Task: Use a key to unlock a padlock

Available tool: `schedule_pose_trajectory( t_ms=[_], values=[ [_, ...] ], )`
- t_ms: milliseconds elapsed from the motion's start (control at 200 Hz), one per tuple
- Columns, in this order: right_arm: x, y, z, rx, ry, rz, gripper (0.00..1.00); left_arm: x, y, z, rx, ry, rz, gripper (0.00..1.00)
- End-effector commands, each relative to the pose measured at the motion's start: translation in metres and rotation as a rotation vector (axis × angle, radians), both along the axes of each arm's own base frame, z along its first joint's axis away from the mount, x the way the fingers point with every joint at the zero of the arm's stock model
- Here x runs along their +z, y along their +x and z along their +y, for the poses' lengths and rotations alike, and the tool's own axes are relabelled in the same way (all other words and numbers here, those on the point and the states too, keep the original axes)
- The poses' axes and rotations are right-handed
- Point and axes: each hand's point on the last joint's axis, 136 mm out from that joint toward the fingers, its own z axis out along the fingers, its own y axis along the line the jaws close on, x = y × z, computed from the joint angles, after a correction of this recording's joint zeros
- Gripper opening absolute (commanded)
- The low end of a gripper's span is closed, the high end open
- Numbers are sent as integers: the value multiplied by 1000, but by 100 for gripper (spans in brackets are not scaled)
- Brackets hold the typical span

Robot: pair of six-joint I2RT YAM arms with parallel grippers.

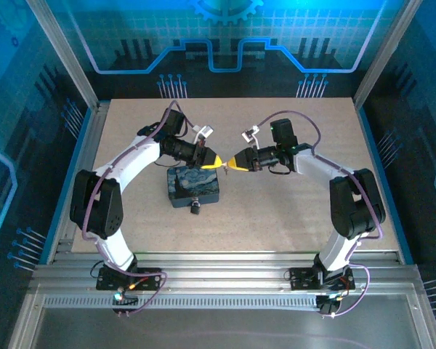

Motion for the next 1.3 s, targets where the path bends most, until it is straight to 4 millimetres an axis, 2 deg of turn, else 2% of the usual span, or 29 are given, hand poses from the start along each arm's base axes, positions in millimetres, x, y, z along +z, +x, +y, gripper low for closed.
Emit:
schedule_pose_trajectory(
  t_ms=[0, 125, 305, 715, 840, 1210, 1295],
  values=[
    [18, -8, 4, 27, 47, -40, 30, 8, -5, 2, -10, -36, 2, 0],
    [19, -11, 5, 30, 48, -42, 27, 8, -5, 1, -8, -37, 4, 0],
    [21, -12, 6, 30, 52, -43, 18, 8, -6, 1, -5, -39, 4, 0],
    [17, -17, 12, 47, 53, -20, 19, 10, -5, 1, 0, -61, 6, 0],
    [18, -16, 13, 45, 61, -22, 13, 9, -6, 1, -1, -63, 7, 0],
    [18, -19, 16, 58, 89, -12, 15, 9, -7, 1, 0, -85, 9, 0],
    [20, -20, 16, 61, 100, -15, 13, 8, -8, 1, -2, -90, 11, 0]
  ],
)
